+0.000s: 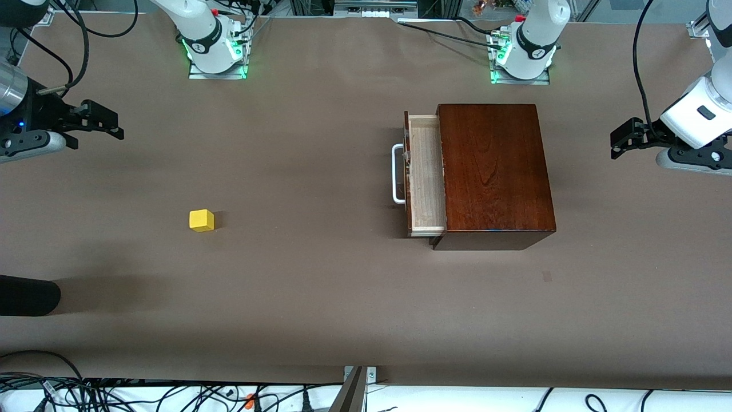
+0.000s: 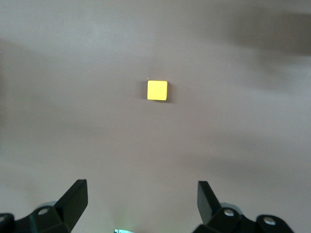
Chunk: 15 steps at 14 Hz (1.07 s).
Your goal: Open drawer, take yellow block, close drawer
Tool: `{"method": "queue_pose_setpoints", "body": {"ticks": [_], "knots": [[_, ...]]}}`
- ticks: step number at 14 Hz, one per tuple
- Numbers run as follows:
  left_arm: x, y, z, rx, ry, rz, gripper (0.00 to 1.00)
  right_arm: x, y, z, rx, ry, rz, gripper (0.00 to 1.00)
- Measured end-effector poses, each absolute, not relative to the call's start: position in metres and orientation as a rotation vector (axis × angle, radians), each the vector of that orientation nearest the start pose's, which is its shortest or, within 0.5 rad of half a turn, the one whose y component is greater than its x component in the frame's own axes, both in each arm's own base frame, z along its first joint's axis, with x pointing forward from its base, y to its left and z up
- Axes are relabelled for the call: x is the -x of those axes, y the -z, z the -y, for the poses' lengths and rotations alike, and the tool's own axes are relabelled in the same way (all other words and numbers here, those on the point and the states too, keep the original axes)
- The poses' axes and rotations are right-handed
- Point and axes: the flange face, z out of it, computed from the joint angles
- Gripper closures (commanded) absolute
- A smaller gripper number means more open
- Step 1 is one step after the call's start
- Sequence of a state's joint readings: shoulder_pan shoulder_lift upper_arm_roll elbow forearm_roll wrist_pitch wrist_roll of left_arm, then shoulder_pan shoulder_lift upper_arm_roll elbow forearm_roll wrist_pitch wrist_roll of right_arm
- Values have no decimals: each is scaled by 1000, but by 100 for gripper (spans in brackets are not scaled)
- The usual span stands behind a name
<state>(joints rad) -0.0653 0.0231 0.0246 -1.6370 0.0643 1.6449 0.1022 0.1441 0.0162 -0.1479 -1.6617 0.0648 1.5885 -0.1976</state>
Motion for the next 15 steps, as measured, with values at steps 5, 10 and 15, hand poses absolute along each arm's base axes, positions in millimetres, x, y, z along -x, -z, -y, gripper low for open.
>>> {"method": "queue_pose_setpoints", "body": {"ticks": [5, 10, 15], "knots": [[-570, -586, 17, 3069, -27, -228, 0, -560, -575, 6, 3063, -150, 258, 0], [-571, -585, 17, 3069, -29, -228, 0, -559, -591, 17, 3134, -141, -16, 0], [-571, -586, 17, 3068, -25, -228, 0, -559, -591, 14, 3162, -144, -29, 0]]}}
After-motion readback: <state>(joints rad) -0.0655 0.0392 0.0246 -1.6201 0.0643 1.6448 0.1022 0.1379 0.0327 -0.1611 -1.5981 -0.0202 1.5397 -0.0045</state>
